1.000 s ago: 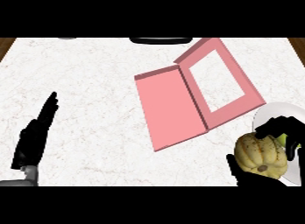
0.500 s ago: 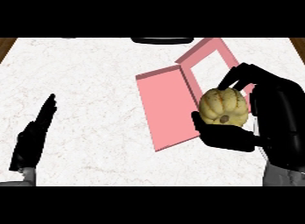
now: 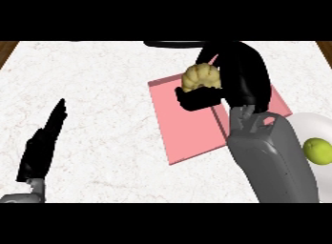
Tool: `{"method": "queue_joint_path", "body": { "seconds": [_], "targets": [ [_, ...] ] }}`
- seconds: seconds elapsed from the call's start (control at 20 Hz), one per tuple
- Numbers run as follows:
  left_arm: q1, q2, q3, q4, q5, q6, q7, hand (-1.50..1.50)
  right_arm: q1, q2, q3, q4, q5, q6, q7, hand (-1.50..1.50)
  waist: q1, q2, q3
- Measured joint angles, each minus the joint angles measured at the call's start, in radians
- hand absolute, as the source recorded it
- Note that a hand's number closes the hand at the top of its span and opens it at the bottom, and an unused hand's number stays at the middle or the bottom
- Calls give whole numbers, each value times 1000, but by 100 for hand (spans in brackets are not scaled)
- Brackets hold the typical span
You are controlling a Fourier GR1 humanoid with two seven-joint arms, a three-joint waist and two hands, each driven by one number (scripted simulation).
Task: Pick the squash from the plate and place it in the cardboard box
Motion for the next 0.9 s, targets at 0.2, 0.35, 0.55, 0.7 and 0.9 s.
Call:
{"method": "queue_joint_path", "body": {
  "seconds": [0.2,0.35,0.55,0.7,0.9],
  "targets": [
    [22,-3,2,-9,-6,-5,-11,0,-51,19,-23,198,3,-70,-55,150,2,1,0],
    [34,-3,5,-20,-7,-13,-14,0,-80,28,-19,336,-10,-148,-67,-150,6,1,0],
    [25,-13,4,-8,-16,-12,-23,0,-150,33,-22,524,-70,-263,-77,-150,10,3,0],
    [14,-22,0,-18,-26,-9,-2,0,-183,35,-14,649,-114,-360,-128,-150,11,3,1],
    [28,-17,2,-41,-23,-24,9,0,-210,36,-19,723,-186,-493,-192,-150,15,4,1]
  ]
}}
